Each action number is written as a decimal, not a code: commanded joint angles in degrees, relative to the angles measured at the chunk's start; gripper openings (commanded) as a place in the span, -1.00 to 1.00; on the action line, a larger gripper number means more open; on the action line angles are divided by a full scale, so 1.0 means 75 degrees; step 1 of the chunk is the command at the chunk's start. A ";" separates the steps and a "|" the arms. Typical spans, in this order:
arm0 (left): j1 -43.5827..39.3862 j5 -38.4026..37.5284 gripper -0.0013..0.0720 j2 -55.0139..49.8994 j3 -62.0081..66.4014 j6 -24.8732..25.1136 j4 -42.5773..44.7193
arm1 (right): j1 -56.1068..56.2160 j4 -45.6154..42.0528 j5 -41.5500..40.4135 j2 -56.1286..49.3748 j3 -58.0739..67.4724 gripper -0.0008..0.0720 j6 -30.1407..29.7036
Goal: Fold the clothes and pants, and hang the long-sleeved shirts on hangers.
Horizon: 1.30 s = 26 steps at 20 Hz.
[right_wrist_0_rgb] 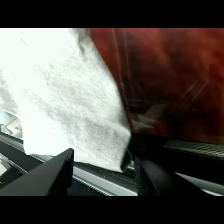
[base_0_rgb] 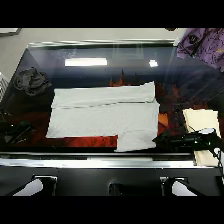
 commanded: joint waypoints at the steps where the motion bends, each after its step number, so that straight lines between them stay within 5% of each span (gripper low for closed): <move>1: 0.0012 -0.0321 0.76 0.0000 -0.0006 -0.0192 -0.0020 | 0.0105 0.0536 -0.0256 -0.0029 -0.0087 0.03 -0.0134; 4: 0.0038 -0.0463 0.92 -0.0009 -0.0009 -0.0300 -0.0061 | 0.0901 0.0548 -0.0382 -0.0029 -0.0087 -0.19 -0.0064; 7: 0.0405 -0.0682 0.92 -0.0003 -0.0044 0.0052 -0.0207 | 0.1131 0.0554 -0.0160 -0.0023 -0.0079 -0.87 0.0009; 13: 0.2087 -0.0600 0.92 -0.0020 -0.1052 0.2617 -0.2736 | 0.1137 0.0530 -0.0026 0.0090 -0.0079 -0.87 0.0047; 20: 0.1737 -0.0414 0.90 -0.1037 -0.1355 0.3634 -0.3978 | 0.1137 0.0530 0.0029 0.0090 -0.0079 -0.87 0.0044; 26: 0.1192 0.0009 0.87 -0.1309 -0.1338 0.3710 -0.4144 | 0.1137 0.0527 0.0029 0.0090 -0.0079 -0.87 0.0044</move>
